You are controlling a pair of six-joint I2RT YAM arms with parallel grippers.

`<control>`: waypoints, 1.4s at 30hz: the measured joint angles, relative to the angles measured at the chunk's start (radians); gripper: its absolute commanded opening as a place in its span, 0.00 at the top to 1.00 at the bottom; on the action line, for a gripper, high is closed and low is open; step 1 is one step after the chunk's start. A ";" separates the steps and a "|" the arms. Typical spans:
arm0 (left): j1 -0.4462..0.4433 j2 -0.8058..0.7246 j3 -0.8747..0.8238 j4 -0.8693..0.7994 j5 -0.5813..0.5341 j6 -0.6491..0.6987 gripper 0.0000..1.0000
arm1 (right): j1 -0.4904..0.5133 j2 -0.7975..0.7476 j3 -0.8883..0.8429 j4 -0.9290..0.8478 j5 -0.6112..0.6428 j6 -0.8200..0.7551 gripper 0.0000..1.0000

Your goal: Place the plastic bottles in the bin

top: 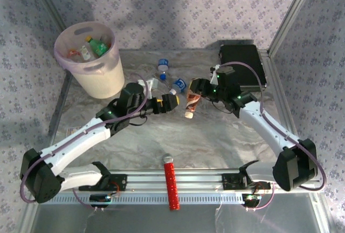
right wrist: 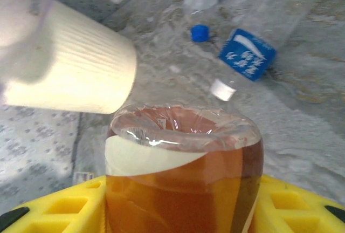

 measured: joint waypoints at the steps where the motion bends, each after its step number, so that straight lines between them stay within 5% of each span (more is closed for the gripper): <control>1: -0.008 0.014 0.000 0.018 0.006 -0.004 0.01 | 0.006 -0.003 0.000 0.007 -0.008 0.004 0.47; 13: -0.056 0.163 0.001 0.111 0.048 -0.041 0.17 | 0.064 -0.007 -0.014 0.068 -0.074 0.039 0.48; 32: -0.069 0.197 0.030 0.147 0.055 -0.051 0.57 | 0.088 0.009 -0.013 0.092 -0.099 0.040 0.45; 35: -0.065 0.197 0.031 0.141 0.054 -0.048 0.60 | 0.088 0.012 -0.012 0.092 -0.101 0.032 0.34; 39: -0.048 0.196 0.034 0.131 0.051 -0.043 0.61 | 0.084 0.015 -0.005 0.080 -0.112 0.022 0.01; 42: -0.013 0.186 0.040 0.092 0.050 -0.027 0.61 | 0.069 0.015 0.019 0.054 -0.121 0.002 0.01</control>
